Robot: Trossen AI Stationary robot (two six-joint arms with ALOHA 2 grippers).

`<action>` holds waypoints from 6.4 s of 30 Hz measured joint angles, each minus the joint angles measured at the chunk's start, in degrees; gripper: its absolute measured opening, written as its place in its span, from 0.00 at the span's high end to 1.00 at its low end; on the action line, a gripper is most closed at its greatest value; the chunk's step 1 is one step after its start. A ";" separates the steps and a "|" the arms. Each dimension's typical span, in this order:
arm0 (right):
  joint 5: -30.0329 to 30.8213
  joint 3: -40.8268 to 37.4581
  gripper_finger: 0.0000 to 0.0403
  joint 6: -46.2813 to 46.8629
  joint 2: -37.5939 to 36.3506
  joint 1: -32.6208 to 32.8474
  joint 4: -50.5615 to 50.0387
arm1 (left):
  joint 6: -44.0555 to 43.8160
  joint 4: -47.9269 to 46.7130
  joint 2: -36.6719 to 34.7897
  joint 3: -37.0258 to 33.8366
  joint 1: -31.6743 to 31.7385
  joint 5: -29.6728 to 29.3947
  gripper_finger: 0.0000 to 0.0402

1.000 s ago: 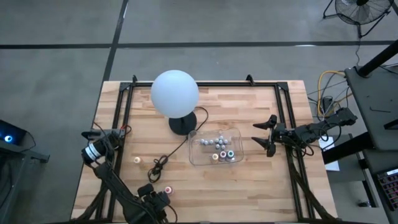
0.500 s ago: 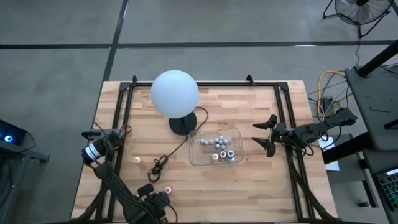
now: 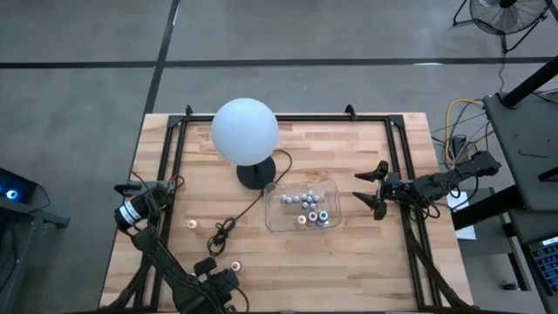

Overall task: Pick & Place food coloring
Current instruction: Put the small green food coloring bottle into the transparent bin

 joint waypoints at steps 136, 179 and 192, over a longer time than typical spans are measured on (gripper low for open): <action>0.01 -0.01 0.26 0.00 0.04 0.00 -0.01 | 32.12 -12.27 8.14 28.50 41.72 -8.16 0.92; -0.01 0.01 0.23 0.00 0.02 0.07 0.00 | 75.54 -1.00 9.53 21.20 40.60 -4.57 0.92; -0.01 -0.01 0.24 0.00 0.02 0.07 -0.02 | 74.95 4.11 9.53 17.03 41.42 -2.57 0.92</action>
